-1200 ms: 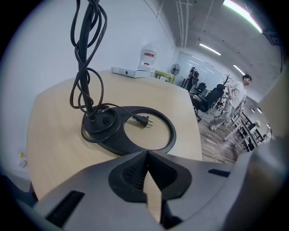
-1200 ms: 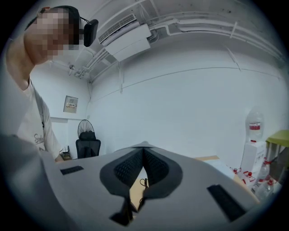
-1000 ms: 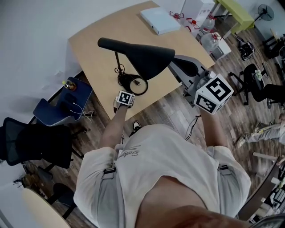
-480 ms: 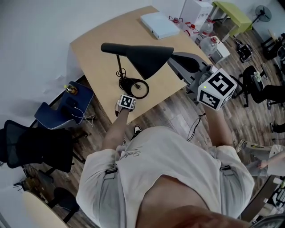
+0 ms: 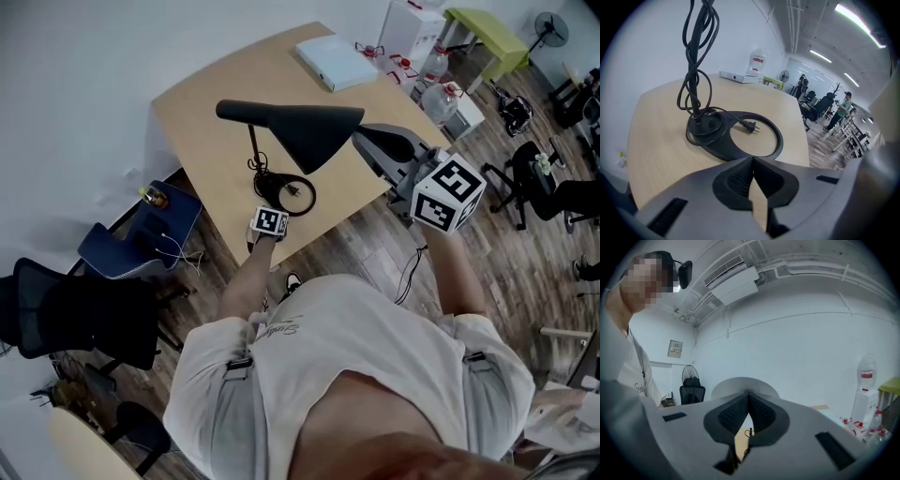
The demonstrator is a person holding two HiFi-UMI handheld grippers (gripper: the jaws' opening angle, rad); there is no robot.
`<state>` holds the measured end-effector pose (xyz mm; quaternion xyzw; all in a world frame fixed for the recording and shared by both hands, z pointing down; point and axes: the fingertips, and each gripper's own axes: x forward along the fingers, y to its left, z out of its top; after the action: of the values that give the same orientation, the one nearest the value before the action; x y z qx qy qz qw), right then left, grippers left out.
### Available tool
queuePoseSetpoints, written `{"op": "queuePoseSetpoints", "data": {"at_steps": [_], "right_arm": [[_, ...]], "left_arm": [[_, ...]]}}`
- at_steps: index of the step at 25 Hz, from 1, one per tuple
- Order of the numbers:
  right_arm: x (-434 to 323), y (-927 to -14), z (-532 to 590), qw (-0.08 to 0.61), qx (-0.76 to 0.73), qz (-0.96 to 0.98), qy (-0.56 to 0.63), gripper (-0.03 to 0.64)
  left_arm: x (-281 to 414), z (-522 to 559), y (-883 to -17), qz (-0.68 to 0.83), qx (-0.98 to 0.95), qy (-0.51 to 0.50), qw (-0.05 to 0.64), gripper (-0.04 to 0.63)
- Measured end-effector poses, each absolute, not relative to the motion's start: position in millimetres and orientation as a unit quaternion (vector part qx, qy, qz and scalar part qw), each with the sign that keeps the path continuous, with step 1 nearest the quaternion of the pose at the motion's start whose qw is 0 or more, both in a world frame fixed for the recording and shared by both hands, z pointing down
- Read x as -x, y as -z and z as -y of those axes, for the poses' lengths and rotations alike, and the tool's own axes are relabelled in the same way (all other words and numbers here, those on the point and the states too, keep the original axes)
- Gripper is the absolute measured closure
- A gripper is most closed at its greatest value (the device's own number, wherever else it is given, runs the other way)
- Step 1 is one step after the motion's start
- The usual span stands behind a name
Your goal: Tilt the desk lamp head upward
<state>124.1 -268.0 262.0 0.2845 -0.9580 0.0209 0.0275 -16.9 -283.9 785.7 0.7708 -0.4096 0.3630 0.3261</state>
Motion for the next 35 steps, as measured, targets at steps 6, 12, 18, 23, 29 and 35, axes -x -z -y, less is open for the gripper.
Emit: {"op": "queuePoseSetpoints", "data": {"at_steps": [6, 12, 18, 23, 29, 35], "right_arm": [[-129.9, -287.3, 267.3, 0.036, -0.295, 0.955, -0.018, 0.621], [-144.2, -322.3, 264.4, 0.050, -0.313, 0.948, -0.030, 0.621], [-151.3, -355.2, 256.5, 0.051, -0.312, 0.948, -0.044, 0.621], [-138.4, -390.9, 239.3, 0.069, -0.294, 0.953, -0.026, 0.621], [-101.4, -422.6, 214.9, 0.056, -0.250, 0.965, -0.051, 0.621], [-83.7, -428.2, 189.9, 0.058, -0.233, 0.970, -0.034, 0.621]], "left_arm": [[21.0, 280.0, -783.1, 0.421, -0.769, -0.365, 0.312, 0.581], [14.8, 267.7, -741.2, 0.436, -0.789, -0.326, 0.286, 0.581], [-17.9, 249.2, -653.0, 0.436, -0.822, -0.266, 0.251, 0.581], [-35.5, 223.4, -581.3, 0.445, -0.843, -0.209, 0.219, 0.581], [-28.6, 187.9, -510.8, 0.470, -0.855, -0.141, 0.169, 0.580], [-7.4, 160.1, -489.7, 0.499, -0.846, -0.108, 0.153, 0.580]]}}
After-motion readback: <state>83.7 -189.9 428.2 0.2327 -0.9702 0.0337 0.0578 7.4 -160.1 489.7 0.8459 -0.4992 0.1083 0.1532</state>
